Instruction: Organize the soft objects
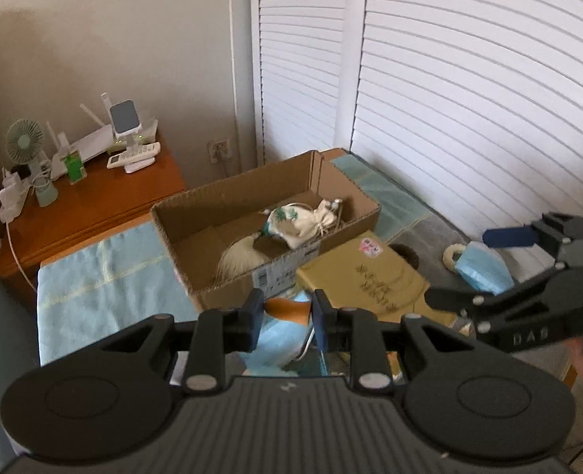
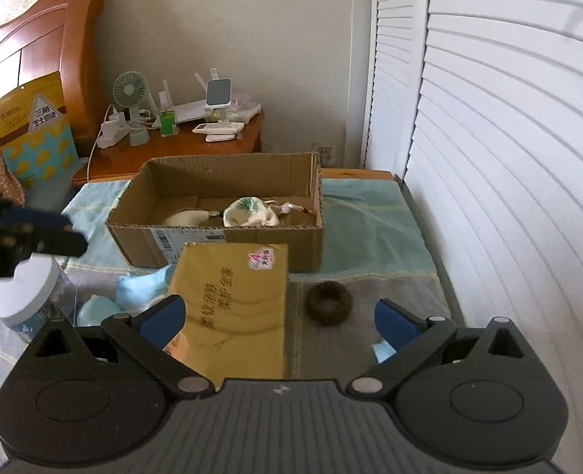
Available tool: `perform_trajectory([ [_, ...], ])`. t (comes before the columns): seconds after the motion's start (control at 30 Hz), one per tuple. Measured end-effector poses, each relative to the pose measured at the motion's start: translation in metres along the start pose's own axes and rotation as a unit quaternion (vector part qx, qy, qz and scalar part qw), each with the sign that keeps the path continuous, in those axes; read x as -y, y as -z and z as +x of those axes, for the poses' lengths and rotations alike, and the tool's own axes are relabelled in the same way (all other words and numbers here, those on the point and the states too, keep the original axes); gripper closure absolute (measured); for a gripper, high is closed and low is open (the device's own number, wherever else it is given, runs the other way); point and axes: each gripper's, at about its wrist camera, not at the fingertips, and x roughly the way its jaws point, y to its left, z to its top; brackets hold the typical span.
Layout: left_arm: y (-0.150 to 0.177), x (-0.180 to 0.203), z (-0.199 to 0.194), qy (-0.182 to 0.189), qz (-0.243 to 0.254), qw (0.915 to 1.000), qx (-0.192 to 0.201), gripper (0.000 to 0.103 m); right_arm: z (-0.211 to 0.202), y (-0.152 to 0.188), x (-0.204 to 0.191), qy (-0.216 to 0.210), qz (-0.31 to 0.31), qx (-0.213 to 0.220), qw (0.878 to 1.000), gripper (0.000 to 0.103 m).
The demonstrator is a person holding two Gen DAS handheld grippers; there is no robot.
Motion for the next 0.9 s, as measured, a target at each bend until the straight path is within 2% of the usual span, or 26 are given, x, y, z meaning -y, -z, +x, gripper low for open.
perform_trajectory([
  [0.1, -0.007, 0.004, -0.001, 0.001, 0.008, 1.0, 0.004, 0.078, 0.0, 0.003, 0.003, -0.004, 0.005, -0.003, 1.0, 0.0],
  [0.27, -0.016, 0.007, -0.007, 0.001, 0.015, 0.9998, 0.01, 0.078, 0.001, 0.006, -0.006, -0.035, -0.004, -0.005, 0.999, 0.0],
  [0.57, -0.04, 0.002, -0.012, -0.011, 0.024, 0.9995, 0.019, 0.078, -0.002, 0.009, -0.011, -0.047, -0.008, -0.003, 0.999, 0.0],
  [0.9, -0.036, 0.005, -0.024, 0.005, 0.029, 0.9993, 0.021, 0.078, -0.006, 0.01, -0.012, -0.064, -0.011, 0.008, 0.998, 0.0],
])
